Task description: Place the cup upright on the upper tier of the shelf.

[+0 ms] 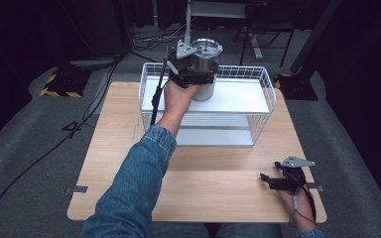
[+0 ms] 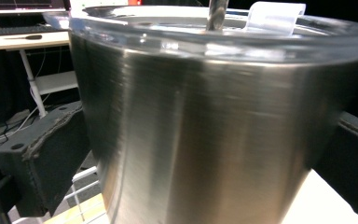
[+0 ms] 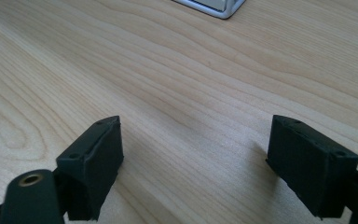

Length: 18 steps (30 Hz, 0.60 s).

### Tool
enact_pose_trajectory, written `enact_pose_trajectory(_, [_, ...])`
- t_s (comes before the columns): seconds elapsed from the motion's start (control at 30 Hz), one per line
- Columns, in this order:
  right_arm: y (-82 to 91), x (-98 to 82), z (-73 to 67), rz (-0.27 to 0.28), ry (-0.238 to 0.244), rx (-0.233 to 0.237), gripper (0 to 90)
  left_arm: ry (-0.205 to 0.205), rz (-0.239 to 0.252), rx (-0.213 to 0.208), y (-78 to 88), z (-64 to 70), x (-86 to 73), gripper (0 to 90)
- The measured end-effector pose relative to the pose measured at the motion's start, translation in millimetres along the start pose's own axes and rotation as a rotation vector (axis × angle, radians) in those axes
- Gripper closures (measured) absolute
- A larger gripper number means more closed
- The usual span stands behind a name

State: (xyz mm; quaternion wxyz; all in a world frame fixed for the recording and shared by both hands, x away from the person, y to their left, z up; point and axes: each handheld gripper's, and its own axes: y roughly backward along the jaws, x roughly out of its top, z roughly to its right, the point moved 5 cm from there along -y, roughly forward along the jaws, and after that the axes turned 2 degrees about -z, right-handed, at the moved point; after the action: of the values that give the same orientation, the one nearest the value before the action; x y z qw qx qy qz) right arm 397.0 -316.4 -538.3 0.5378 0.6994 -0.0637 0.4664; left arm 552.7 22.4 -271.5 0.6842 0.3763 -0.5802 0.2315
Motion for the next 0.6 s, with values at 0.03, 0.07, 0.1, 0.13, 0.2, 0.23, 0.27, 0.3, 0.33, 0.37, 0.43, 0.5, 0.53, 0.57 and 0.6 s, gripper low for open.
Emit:
enact_pose_trajectory(0.03, [0.0,-0.1,0.0,-0.001,-0.001,0.0,18.5,-0.003,0.007,-0.001,2.5,0.6,0.2,0.0])
enact_pose_trajectory(0.07, [0.0,0.0,0.0,-0.001,-0.001,0.0,18.5,-0.005,0.012,-0.005,5.4,1.3,0.4,0.0])
enact_pose_trajectory(0.1, [0.0,0.0,0.0,0.0,0.0,0.0,18.5,-0.01,0.015,-0.009,8.2,1.9,0.6,0.0])
enact_pose_trajectory(0.13, [0.1,-0.2,0.2,-0.002,0.003,0.0,18.5,-0.016,0.017,-0.012,11.3,2.7,0.7,0.0])
enact_pose_trajectory(0.2, [0.1,-0.1,0.1,0.0,0.006,-0.002,18.5,-0.03,0.018,-0.015,18.4,4.4,1.3,0.0])
enact_pose_trajectory(0.23, [0.1,-0.1,0.1,0.0,0.007,-0.002,18.5,-0.034,0.025,-0.016,22.3,5.5,1.8,0.0])
enact_pose_trajectory(0.27, [0.1,-0.1,0.1,-0.001,0.006,-0.001,18.5,-0.037,0.031,-0.017,26.4,6.5,2.4,0.0])
enact_pose_trajectory(0.3, [0.0,-0.1,0.2,-0.002,0.004,0.001,18.5,-0.04,0.035,-0.022,31.9,8.2,3.0,0.0])
enact_pose_trajectory(0.33, [-0.1,-0.1,0.4,-0.002,0.003,0.004,18.4,-0.041,0.039,-0.025,35.0,9.2,3.3,0.0])
enact_pose_trajectory(0.37, [-0.2,-0.1,0.5,-0.003,0.002,0.006,18.4,-0.045,0.042,-0.027,39.7,10.6,3.5,0.0])
enact_pose_trajectory(0.43, [-0.2,-0.1,0.6,-0.004,0.003,0.006,18.2,-0.055,0.048,-0.031,48.9,13.3,3.4,0.0])
enact_pose_trajectory(0.5, [-0.3,-0.1,0.7,-0.004,0.001,0.006,18.2,-0.062,0.044,-0.035,58.5,16.2,2.6,0.0])
enact_pose_trajectory(0.53, [-0.3,-0.1,0.7,-0.005,0.001,0.006,18.1,-0.068,0.046,-0.041,64.6,18.0,2.2,0.0])
enact_pose_trajectory(0.57, [-0.3,-0.1,0.7,-0.005,0.001,0.006,18.1,-0.069,0.046,-0.045,68.4,19.1,1.9,0.0])
enact_pose_trajectory(0.6, [-0.3,-0.1,0.8,-0.005,0.001,0.006,18.1,-0.074,0.045,-0.048,74.5,20.8,1.2,0.0])
